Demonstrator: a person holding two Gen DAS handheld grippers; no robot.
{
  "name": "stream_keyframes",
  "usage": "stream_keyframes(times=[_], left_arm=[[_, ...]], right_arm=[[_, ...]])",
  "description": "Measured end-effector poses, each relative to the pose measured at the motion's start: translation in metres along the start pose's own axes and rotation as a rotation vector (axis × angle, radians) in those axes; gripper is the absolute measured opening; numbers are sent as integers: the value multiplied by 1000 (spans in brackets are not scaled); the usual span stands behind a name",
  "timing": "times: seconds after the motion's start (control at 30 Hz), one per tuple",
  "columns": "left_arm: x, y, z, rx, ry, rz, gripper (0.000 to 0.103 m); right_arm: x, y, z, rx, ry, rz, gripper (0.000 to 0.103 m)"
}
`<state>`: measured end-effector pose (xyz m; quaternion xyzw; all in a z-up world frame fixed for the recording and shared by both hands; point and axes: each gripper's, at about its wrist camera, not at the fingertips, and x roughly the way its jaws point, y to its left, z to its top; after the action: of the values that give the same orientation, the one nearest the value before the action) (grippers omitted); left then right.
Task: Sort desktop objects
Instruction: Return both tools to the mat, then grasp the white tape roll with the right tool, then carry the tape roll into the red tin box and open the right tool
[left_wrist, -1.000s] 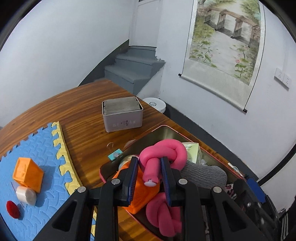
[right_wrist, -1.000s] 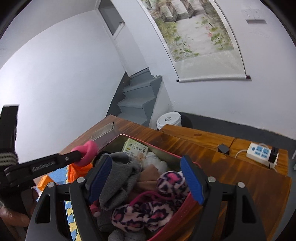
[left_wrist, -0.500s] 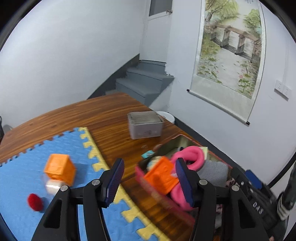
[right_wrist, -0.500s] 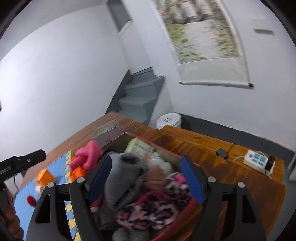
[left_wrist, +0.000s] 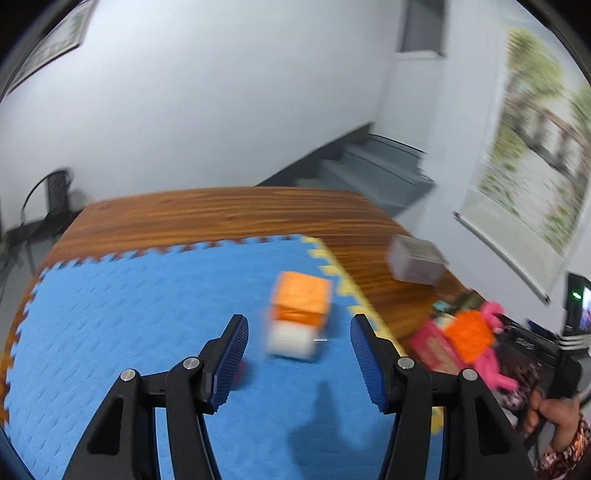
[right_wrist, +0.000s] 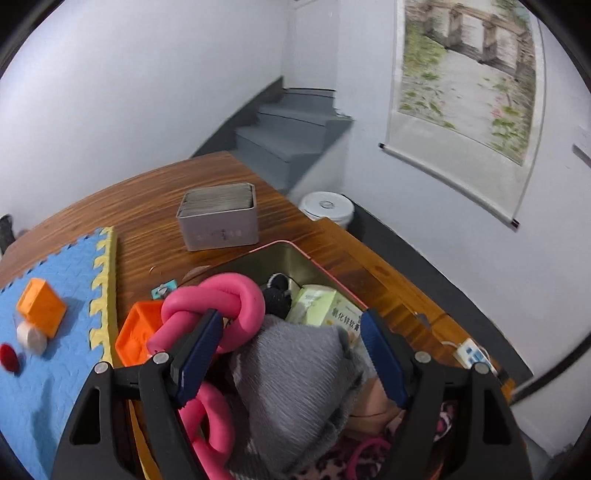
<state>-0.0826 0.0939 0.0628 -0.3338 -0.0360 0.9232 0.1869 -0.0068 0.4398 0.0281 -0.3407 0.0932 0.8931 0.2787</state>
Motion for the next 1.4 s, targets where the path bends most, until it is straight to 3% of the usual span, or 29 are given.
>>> stream_keyframes(times=[0.07, 0.27, 0.57, 0.93, 1.0, 1.03, 1.3, 1.4], left_arm=[[4, 22, -1, -45, 4, 29, 59], [26, 72, -9, -148, 48, 96, 59], [50, 88, -22, -171, 118, 135, 59], [56, 95, -26, -184, 130, 183, 59], [56, 91, -26, -169, 131, 171, 59], [57, 88, -27, -160, 132, 162, 59], [61, 68, -30, -109, 140, 126, 59], [63, 68, -30, -108, 139, 126, 59]], right_arm=[[-18, 12, 3, 3, -54, 18, 80], [-21, 93, -10, -119, 41, 233, 80], [-25, 214, -30, -299, 184, 551, 80], [21, 244, -43, -237, 318, 612, 78], [29, 249, -45, -226, 342, 623, 54], [33, 251, -47, -220, 353, 628, 48], [-22, 176, -40, -189, 214, 653, 45], [-38, 133, -24, -159, 130, 590, 45]])
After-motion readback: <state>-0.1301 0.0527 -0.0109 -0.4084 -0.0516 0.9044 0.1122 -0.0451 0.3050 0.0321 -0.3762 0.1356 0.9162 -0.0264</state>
